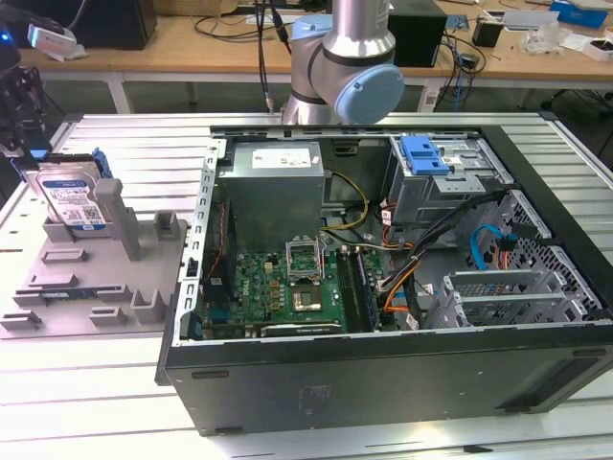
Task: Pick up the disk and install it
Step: 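Pick up the disk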
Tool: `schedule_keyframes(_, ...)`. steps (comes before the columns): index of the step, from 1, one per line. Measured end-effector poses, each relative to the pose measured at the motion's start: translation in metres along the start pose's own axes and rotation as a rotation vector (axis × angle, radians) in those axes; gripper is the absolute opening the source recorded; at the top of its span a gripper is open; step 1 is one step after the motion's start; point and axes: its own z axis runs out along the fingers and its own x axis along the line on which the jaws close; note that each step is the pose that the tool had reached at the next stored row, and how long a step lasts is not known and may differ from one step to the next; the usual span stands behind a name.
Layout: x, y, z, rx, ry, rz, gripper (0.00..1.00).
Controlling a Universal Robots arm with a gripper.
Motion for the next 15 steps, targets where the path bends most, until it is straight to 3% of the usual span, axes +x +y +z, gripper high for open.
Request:
schedule_keyframes(6, 0.0014, -0.0001, 0.0026, 0.0002, -0.0001, 0.000, 0.48)
schedule_keyframes(15, 0.0007, -0.0002, 0.0127, 0.0000, 0.0000, 0.000, 0.48)
